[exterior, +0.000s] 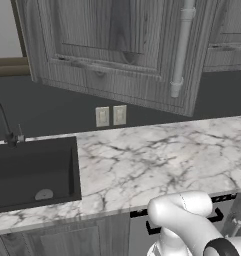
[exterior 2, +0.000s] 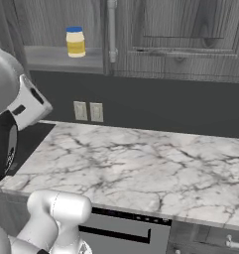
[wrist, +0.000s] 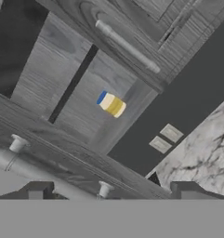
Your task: Move the mayonnaise and condiment bottle from the cabinet to the dining counter.
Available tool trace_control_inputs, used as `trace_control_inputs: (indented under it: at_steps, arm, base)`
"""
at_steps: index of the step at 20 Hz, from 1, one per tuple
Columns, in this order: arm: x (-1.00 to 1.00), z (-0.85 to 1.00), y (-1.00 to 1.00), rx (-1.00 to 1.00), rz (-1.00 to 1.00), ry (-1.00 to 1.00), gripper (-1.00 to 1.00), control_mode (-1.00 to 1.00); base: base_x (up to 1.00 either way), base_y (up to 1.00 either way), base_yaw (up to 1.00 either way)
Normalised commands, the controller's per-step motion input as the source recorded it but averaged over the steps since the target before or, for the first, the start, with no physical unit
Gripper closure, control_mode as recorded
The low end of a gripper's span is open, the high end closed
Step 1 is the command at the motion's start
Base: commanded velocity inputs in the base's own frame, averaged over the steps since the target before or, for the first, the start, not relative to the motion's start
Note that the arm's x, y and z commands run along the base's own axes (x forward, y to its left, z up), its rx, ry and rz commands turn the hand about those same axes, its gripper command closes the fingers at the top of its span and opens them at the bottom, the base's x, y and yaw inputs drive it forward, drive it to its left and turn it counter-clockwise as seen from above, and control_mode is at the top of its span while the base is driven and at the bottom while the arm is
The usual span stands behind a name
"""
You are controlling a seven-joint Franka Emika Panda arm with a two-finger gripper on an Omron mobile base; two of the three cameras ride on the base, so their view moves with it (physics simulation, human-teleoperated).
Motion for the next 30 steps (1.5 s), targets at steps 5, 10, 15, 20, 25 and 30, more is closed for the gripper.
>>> trace_control_inputs:
  at_steps: [5,10,15,20,25,30]
  arm:
    - [0.47,0.0,0.0,0.05,0.01,0.0,-1.0,-1.0]
    - [0.48,-0.02,0.05,0.07,0.04,0.0,-1.0,-1.0]
    - [0.44,-0.06,0.0,0.1,0.09,0.0,-1.0,-1.0]
    - [0.38,-0.05,0.0,0.14,0.13,0.0,-1.0,-1.0]
    - [0.21,-0.14,0.28,0.11,0.13,0.07,-1.0,-1.0]
    - [0.37,-0.09,0.16,0.03,0.09,0.0,-1.0,-1.0]
  base:
    - [0.0,0.0,0.0]
    - [0.0,0.0,0.0]
    - [0.0,0.0,0.0]
    - [0.0,0.0,0.0]
    - [0.0,0.0,0.0]
    - [0.0,0.0,0.0]
